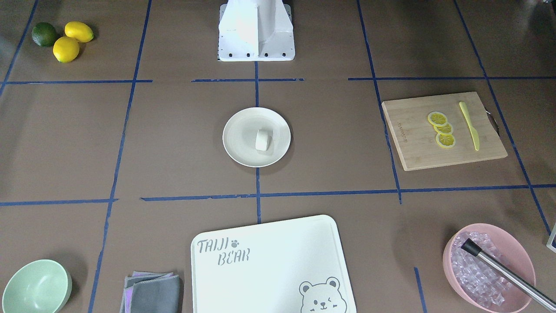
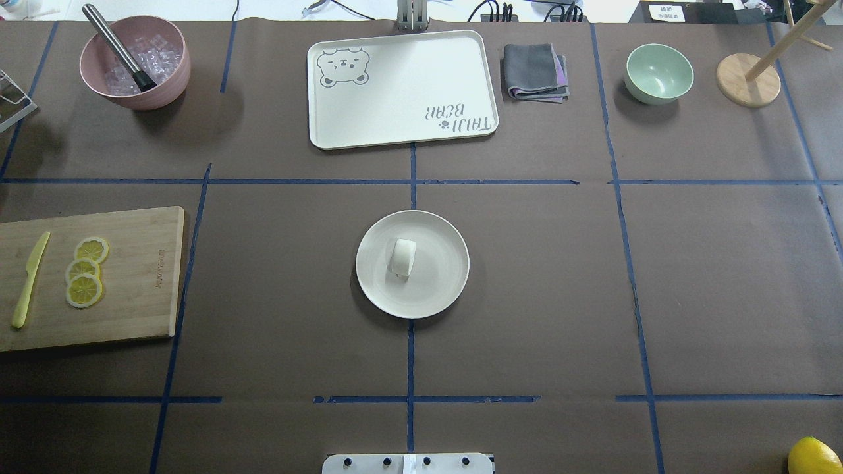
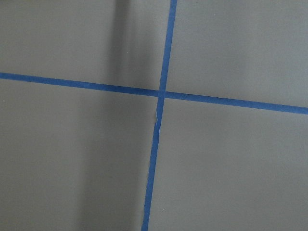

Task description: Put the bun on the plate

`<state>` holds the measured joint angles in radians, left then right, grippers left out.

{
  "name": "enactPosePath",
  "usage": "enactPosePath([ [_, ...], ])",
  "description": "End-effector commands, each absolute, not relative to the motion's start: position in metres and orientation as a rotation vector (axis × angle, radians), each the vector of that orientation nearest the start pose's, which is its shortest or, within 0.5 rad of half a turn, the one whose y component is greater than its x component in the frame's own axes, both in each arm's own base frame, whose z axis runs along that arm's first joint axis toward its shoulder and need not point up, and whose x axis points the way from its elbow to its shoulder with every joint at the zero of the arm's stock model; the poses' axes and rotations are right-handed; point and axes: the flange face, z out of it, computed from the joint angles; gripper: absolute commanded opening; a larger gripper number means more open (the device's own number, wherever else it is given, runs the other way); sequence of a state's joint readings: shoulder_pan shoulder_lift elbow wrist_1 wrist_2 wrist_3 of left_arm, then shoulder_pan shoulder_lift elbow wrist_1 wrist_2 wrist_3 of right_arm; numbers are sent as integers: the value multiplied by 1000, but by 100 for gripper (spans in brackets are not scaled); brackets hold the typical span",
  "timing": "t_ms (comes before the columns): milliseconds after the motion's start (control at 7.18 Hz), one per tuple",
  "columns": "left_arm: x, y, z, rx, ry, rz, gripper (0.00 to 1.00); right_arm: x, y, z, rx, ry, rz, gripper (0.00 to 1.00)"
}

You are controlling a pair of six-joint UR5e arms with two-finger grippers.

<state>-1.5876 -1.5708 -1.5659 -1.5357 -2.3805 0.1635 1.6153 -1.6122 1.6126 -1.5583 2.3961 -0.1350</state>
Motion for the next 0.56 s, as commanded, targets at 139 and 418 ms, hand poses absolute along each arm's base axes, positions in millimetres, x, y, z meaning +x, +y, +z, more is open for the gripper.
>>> enactPosePath([
  [139, -70, -488, 662, 35, 807, 119, 100, 81, -470, 656, 81, -822, -88, 100],
  [418, -70, -488, 661, 38, 807, 120, 100, 81, -468, 658, 77, -822, -87, 100],
])
